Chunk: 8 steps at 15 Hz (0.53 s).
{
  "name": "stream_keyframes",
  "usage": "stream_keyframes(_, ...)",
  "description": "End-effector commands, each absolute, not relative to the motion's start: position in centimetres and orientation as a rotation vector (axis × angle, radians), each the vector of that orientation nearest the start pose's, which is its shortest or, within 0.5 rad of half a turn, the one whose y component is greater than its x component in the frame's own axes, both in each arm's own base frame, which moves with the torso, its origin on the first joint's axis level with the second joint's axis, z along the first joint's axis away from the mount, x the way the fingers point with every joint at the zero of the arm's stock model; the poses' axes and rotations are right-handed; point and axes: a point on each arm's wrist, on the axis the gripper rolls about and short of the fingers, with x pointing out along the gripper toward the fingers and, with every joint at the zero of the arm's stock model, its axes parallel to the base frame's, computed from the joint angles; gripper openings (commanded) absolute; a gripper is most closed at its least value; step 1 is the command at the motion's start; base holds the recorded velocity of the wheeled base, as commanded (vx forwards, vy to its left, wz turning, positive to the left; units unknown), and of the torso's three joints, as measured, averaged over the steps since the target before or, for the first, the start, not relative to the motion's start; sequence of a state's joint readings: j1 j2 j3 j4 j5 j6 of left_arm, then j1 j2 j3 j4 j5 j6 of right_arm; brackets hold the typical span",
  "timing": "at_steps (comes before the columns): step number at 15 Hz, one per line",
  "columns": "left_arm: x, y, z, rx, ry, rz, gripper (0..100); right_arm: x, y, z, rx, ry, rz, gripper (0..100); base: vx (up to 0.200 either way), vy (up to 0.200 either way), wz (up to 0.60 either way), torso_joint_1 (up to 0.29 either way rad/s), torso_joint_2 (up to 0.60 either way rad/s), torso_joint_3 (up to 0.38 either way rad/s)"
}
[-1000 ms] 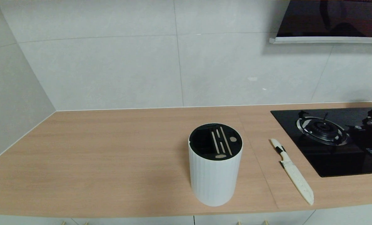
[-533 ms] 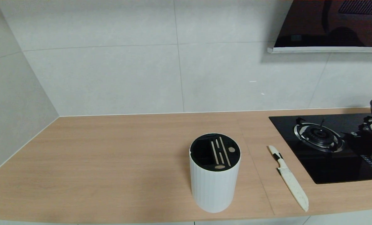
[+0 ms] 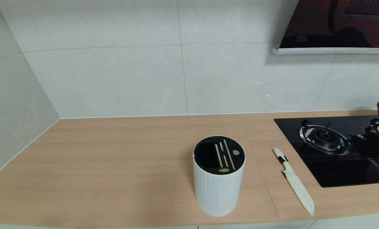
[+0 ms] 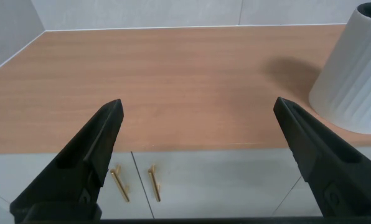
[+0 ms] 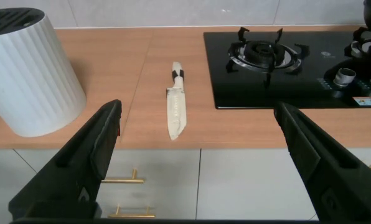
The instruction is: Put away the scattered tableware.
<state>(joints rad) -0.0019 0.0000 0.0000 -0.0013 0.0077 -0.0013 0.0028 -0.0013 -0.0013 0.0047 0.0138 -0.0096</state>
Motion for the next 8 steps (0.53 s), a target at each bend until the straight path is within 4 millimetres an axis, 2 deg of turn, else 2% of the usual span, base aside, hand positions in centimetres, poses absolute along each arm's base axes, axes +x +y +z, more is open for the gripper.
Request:
stream_keyframes(1,-2.3,0.0,7.6,-0.002,-0.002,0.008,100,-2.3,0.0,7.5,-0.012,0.003,0.018,100,0.0,0.0,0.0,0.0,0.0,0.0)
stream_keyframes(4,-2.3,0.0,7.6,-0.002,-0.002,0.008,100,-2.3,0.0,7.6,-0.032,-0.002,0.017,100,0.0,0.0,0.0,0.0,0.0,0.0)
stream_keyframes(5,-2.3,0.0,7.6,-0.002,-0.002,0.008,100,-2.5,0.0,8.7,-0.025,-0.075,0.021,100,0.0,0.0,0.0,0.0,0.0,0.0)
stream_keyframes(6,-2.3,0.0,7.6,-0.002,-0.002,0.006,100,-3.2,0.1,11.1,-0.015,-0.192,0.054,100,0.0,0.0,0.0,0.0,0.0,0.0)
stream_keyframes(8,-2.3,0.0,7.6,-0.002,-0.002,0.006,100,-3.0,0.2,12.3,-0.017,-0.142,0.123,100,0.0,0.0,0.0,0.0,0.0,0.0)
